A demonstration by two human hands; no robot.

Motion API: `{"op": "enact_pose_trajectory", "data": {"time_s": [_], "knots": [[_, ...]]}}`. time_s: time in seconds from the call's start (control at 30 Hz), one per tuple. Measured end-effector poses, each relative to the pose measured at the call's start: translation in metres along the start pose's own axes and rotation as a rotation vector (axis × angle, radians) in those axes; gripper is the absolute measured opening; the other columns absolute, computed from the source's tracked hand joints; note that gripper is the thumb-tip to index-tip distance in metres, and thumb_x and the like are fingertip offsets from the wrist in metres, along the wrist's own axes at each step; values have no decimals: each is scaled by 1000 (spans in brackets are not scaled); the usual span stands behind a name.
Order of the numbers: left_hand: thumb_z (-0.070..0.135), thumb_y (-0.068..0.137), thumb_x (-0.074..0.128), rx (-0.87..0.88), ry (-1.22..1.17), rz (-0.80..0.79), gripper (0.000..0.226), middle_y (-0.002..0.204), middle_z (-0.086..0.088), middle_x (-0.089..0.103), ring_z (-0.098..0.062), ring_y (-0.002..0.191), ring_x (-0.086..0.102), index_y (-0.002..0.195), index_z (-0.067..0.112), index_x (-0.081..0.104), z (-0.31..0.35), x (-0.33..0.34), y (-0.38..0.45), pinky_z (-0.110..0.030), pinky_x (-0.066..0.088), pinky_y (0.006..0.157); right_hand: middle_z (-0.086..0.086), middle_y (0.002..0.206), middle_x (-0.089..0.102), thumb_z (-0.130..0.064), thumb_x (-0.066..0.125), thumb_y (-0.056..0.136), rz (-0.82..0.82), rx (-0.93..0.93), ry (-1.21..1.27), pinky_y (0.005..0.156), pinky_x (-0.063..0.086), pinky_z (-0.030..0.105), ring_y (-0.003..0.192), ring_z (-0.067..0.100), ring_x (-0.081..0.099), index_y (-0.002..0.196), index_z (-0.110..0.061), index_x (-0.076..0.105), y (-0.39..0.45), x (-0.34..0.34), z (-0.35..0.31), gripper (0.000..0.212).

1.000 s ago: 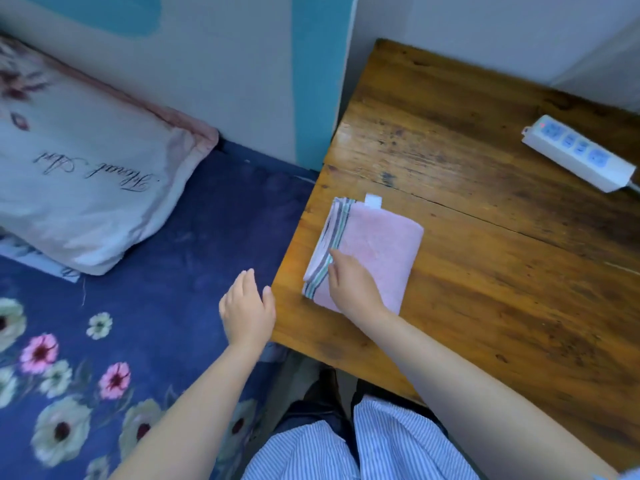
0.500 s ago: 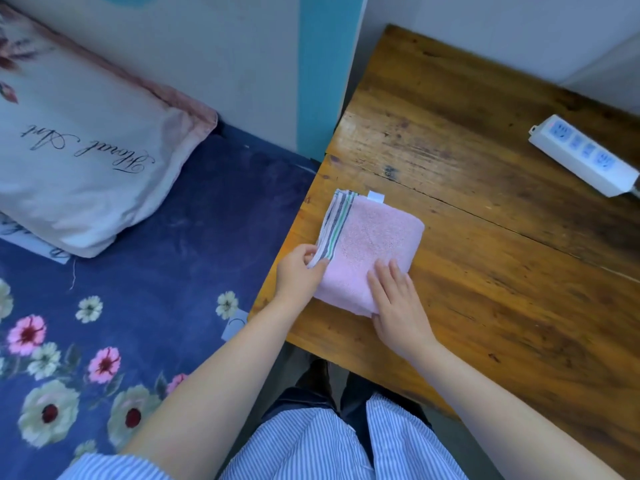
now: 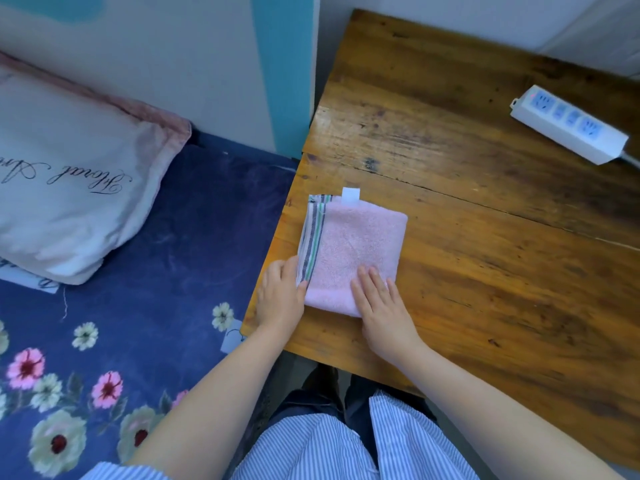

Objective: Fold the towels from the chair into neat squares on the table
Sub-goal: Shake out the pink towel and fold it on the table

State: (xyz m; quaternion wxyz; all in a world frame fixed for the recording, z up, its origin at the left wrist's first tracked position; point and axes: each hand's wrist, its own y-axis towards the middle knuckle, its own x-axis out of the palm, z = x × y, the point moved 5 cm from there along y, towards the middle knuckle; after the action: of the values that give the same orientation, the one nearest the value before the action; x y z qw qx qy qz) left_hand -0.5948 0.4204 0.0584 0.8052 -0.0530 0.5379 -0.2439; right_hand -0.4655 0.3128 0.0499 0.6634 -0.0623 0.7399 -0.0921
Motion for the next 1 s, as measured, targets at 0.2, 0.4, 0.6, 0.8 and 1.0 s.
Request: {"op": "enact_pose_trajectory", "data": {"time_s": [0.2,0.4,0.6,0.8,1.0], "knots": [[10,70,43,724,172,198,27,91,-4,73,-16,100,48,84,19,64,18,-4,-14,-39,30,92,16,108,70,-10,45,73,75,-76,-53,75,58,40,101,29,67,112,-3,44,10,-8,2,40],[39,40,89,681,371,-86,77,103,-2,72,-16,99,67,106,14,59,10,9,-18,-47,50,89,26,111,65,-2,83,42,-142,-54,53,77,56,43,103,39,64,106,8,64,24,-34,14,68],[6,72,46,745,280,112,28,81,-5,74,-19,72,71,92,10,66,27,3,-13,-42,45,92,11,129,52,-8,47,82,-395,-90,232,77,42,32,115,30,51,122,-5,48,32,-53,39,40],[17,72,42,644,220,1,32,71,-2,73,-20,63,69,80,8,72,39,-6,-16,-30,56,71,15,110,66,-23,86,44,-193,-344,38,74,58,41,103,34,64,111,-2,57,17,-56,47,76],[13,89,48,257,95,-143,9,89,-7,60,-26,85,49,82,10,54,30,-17,-54,-26,21,64,16,95,70,0,87,35,-52,-466,20,62,57,33,84,33,69,109,-3,47,-2,-63,20,85]]}}
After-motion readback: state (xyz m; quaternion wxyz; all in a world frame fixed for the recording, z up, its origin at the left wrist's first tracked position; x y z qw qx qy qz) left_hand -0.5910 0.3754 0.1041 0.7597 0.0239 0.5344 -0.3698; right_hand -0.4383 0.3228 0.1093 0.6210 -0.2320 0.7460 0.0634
